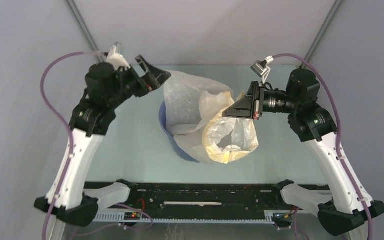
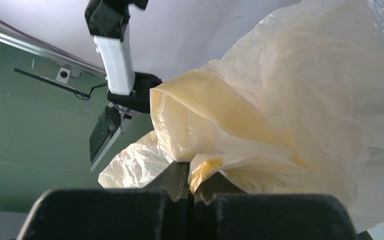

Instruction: Put the trash bags into the trash bin

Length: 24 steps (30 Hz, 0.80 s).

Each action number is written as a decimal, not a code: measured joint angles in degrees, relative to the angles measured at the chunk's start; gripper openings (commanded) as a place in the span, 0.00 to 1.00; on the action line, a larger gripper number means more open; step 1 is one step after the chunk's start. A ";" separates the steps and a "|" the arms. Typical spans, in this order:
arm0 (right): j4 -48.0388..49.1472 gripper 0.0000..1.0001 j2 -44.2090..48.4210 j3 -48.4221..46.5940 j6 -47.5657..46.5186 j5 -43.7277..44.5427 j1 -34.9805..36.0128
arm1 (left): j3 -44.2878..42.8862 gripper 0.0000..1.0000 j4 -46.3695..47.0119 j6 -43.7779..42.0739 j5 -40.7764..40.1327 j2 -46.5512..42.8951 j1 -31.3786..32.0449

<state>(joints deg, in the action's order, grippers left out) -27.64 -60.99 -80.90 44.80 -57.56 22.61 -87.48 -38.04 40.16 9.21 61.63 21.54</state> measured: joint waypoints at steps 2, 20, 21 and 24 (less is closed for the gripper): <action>0.02 0.00 -0.07 0.11 0.09 -0.02 0.46 | -3.67 1.00 0.66 0.42 0.90 5.57 -1.09; 0.24 0.00 0.15 0.17 0.44 0.26 2.36 | -22.95 0.88 -12.81 -8.70 -6.21 26.29 -2.21; 0.20 0.00 0.15 0.17 0.42 0.26 2.38 | -22.99 0.82 -13.05 -8.63 -5.60 26.69 -2.25; 0.09 0.00 0.15 0.17 0.33 0.26 2.40 | -22.91 0.72 -13.57 -8.50 -2.73 29.00 -2.29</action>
<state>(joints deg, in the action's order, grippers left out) -27.55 -60.84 -80.73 45.12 -57.30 25.02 -110.39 -51.62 31.66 6.48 90.63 19.25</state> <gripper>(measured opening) 0.007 0.805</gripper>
